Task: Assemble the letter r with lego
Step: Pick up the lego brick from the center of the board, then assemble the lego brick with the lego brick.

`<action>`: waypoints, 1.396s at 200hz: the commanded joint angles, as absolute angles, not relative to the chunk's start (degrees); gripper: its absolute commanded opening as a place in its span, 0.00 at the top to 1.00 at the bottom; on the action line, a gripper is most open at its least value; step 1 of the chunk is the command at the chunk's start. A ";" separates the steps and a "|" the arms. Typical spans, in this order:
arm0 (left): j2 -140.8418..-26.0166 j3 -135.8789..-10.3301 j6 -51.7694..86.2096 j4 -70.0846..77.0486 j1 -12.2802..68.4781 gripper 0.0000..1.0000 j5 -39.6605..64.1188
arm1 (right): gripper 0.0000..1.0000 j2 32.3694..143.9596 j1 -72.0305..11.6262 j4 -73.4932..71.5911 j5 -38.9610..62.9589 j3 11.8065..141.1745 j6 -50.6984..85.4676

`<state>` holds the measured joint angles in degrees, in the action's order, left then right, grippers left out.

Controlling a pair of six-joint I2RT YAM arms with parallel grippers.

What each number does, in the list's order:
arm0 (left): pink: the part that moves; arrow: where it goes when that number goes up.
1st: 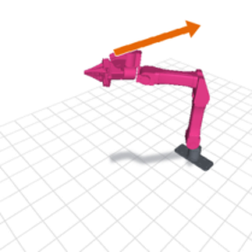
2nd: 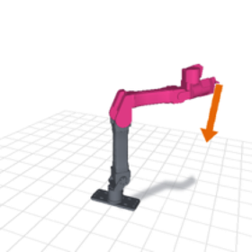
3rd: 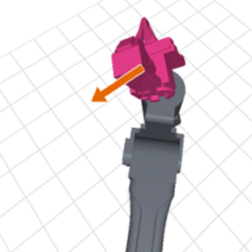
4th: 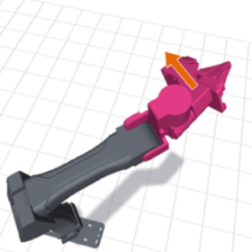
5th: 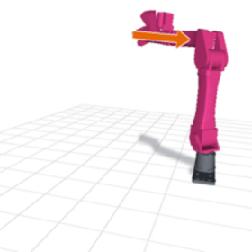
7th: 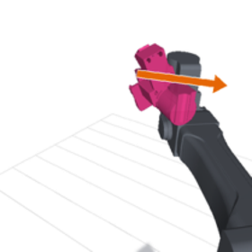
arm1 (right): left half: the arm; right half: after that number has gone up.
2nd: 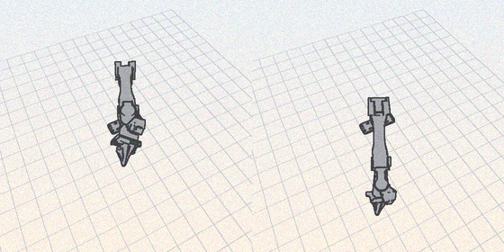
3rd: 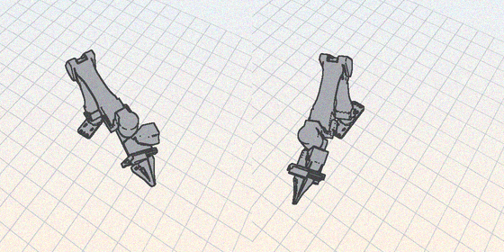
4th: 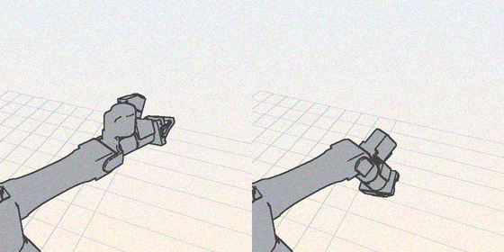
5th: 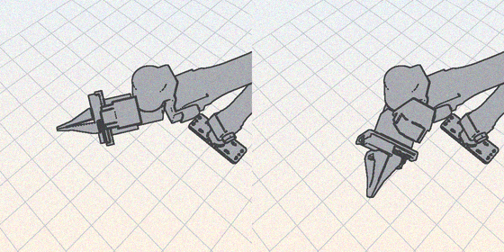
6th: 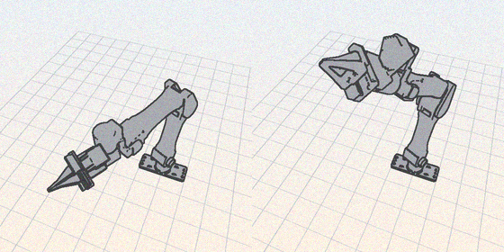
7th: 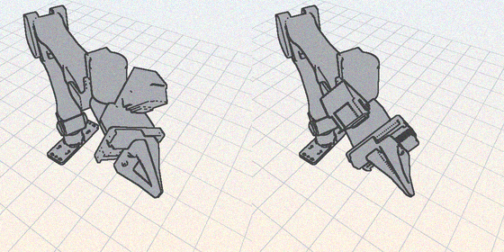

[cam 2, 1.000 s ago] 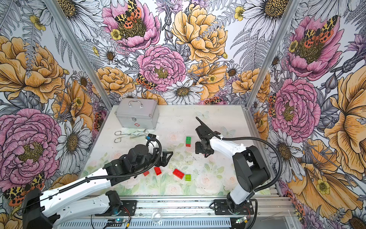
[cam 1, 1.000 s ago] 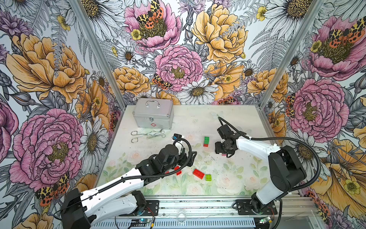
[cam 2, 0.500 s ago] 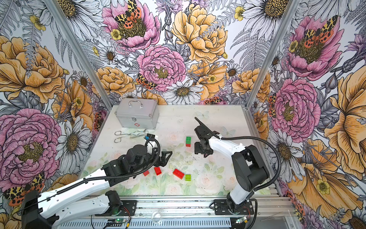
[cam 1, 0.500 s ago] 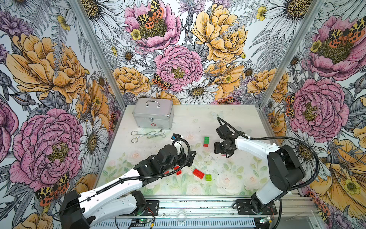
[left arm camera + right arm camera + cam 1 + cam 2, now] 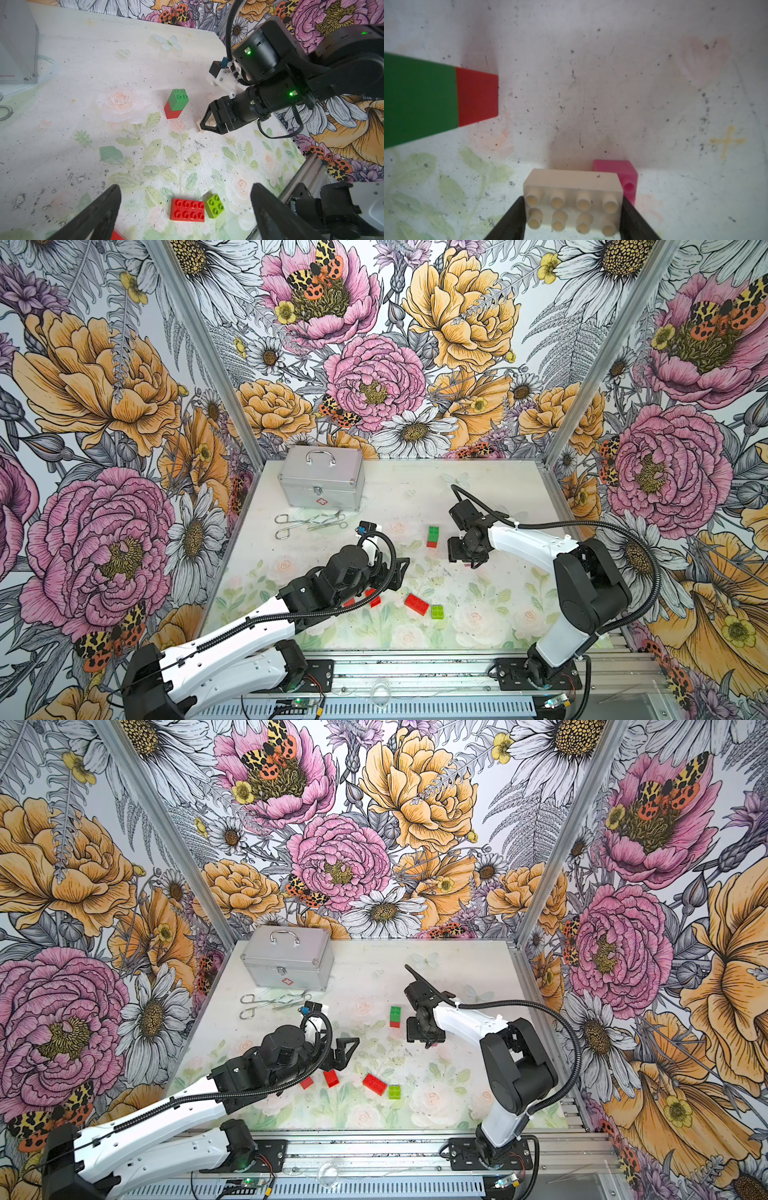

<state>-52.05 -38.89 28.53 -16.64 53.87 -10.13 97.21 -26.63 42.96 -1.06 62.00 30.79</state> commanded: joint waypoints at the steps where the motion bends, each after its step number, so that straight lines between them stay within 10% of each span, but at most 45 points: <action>1: -50.90 -37.72 28.87 -16.97 53.81 0.01 -11.58 | 0.64 103.22 -26.73 41.26 -0.29 58.13 32.14; 279: -40.71 -35.22 24.85 -18.42 42.10 0.01 -1.95 | 0.66 107.22 -31.49 60.63 -4.17 93.31 40.63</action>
